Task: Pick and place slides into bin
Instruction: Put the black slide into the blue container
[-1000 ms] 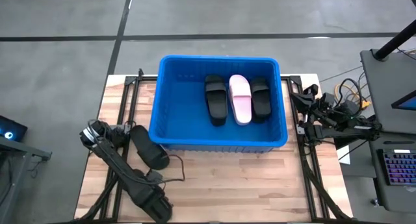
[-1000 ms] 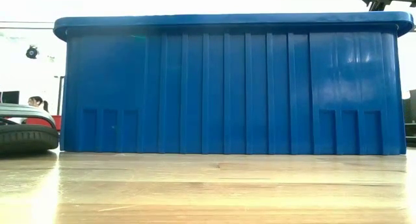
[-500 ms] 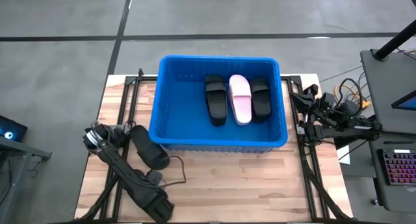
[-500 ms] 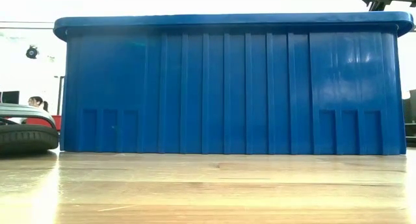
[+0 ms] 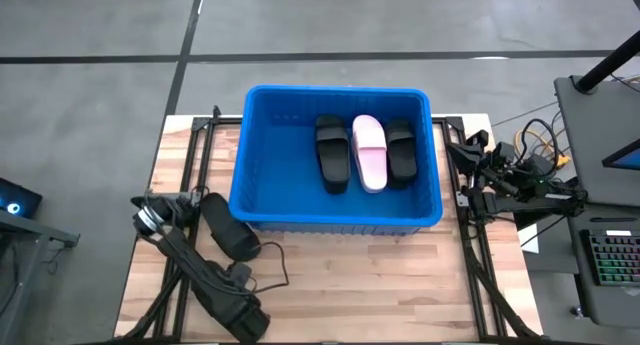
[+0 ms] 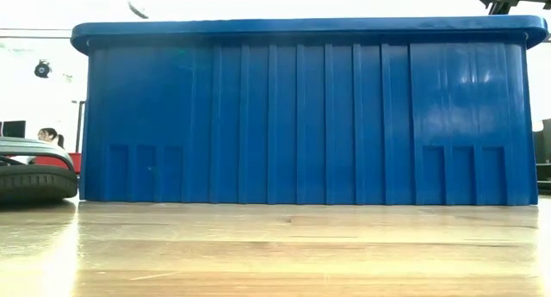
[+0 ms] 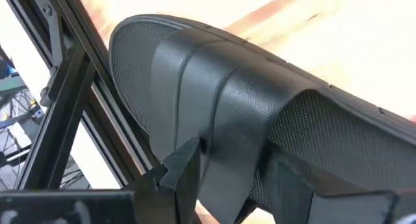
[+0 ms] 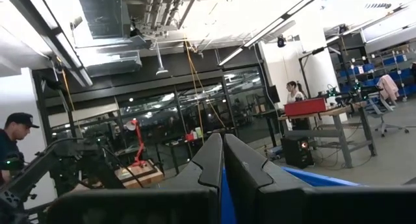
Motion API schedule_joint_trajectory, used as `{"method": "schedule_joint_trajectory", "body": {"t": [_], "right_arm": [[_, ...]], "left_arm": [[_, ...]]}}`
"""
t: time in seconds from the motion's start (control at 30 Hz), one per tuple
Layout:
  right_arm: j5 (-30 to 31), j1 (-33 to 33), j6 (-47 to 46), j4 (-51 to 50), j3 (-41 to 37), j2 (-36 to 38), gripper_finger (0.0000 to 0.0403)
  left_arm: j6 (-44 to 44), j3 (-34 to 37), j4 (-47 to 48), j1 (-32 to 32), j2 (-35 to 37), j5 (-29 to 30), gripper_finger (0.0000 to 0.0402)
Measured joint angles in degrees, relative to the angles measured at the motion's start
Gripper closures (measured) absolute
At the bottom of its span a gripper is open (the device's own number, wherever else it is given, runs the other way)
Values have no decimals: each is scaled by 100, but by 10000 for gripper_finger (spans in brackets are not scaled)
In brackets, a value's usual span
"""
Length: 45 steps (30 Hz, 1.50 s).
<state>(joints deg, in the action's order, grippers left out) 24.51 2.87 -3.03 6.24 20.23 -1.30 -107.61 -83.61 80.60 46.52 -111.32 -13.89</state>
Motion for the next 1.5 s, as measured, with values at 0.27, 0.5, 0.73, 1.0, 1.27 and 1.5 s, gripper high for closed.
{"method": "schedule_joint_trajectory", "body": {"t": [0.27,0.5,0.73,1.0,1.27,1.5], "right_arm": [[-26,0,0,1,0,0,394],[-44,0,0,2,0,0,394],[-44,0,2,0,0,2,394],[-44,0,11,0,0,2,394],[-44,0,24,0,0,2,394],[-44,-1,22,-10,0,4,394]], "left_arm": [[46,14,278,9,-299,-62,268],[26,32,929,10,-431,-29,268],[341,33,873,11,-456,49,297],[316,31,746,38,-436,280,393],[1453,-157,575,44,106,1154,399],[2447,-581,293,-104,877,2371,401]]}}
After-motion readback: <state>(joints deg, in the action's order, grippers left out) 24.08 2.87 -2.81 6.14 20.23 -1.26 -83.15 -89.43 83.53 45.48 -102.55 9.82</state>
